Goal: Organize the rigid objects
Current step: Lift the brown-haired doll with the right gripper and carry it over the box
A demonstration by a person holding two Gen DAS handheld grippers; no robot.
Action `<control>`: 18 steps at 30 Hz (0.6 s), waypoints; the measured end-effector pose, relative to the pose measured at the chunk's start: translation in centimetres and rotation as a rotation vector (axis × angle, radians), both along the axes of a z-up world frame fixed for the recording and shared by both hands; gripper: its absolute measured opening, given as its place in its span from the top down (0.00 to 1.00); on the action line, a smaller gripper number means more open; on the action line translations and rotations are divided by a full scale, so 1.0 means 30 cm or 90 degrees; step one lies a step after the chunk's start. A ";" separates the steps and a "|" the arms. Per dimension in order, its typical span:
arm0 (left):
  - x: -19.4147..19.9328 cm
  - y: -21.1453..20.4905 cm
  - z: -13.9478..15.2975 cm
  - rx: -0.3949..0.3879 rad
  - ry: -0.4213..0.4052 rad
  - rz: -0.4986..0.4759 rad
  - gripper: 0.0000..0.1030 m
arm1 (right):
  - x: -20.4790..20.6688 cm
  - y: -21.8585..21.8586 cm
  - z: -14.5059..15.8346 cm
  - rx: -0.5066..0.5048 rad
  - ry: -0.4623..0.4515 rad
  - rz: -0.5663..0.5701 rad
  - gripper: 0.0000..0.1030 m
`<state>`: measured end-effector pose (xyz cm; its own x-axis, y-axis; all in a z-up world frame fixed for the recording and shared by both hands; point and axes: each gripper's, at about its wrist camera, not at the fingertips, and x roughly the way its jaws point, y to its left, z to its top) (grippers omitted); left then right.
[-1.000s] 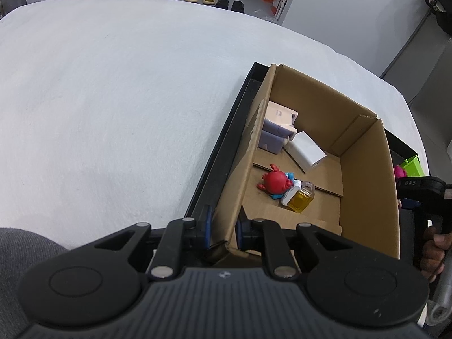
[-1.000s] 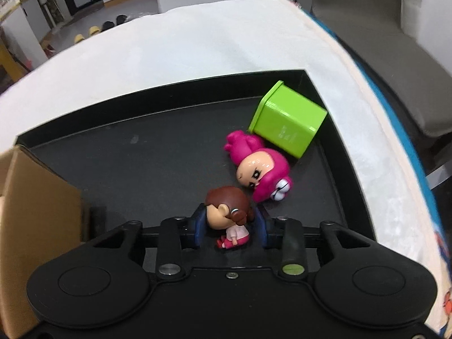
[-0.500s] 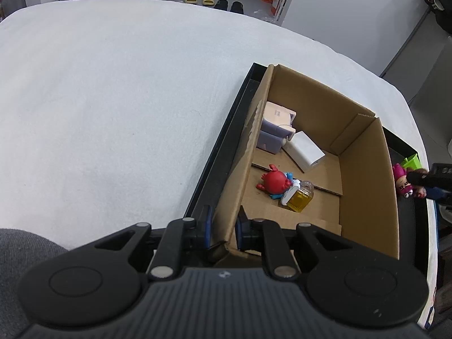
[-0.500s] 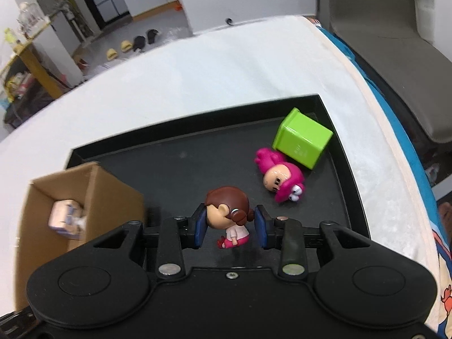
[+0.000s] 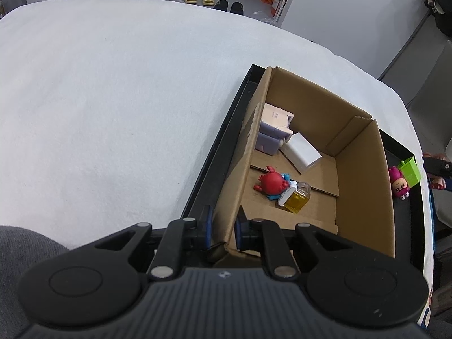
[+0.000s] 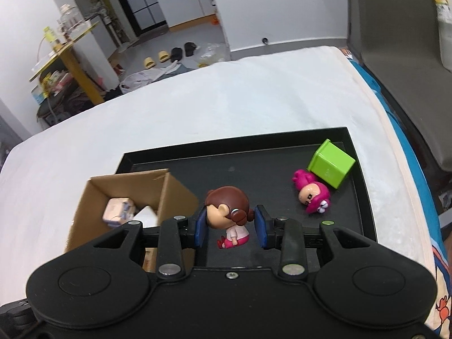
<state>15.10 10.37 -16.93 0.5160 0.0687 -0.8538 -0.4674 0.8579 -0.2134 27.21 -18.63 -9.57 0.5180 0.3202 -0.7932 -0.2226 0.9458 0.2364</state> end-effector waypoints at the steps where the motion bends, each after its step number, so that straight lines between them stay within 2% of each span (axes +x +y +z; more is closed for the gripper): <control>1: -0.001 0.002 0.001 -0.001 -0.001 0.000 0.86 | -0.005 0.006 0.009 -0.001 -0.002 0.003 0.67; 18: -0.020 0.021 -0.002 -0.031 -0.017 0.001 0.85 | -0.053 0.125 0.121 0.026 -0.007 0.045 0.67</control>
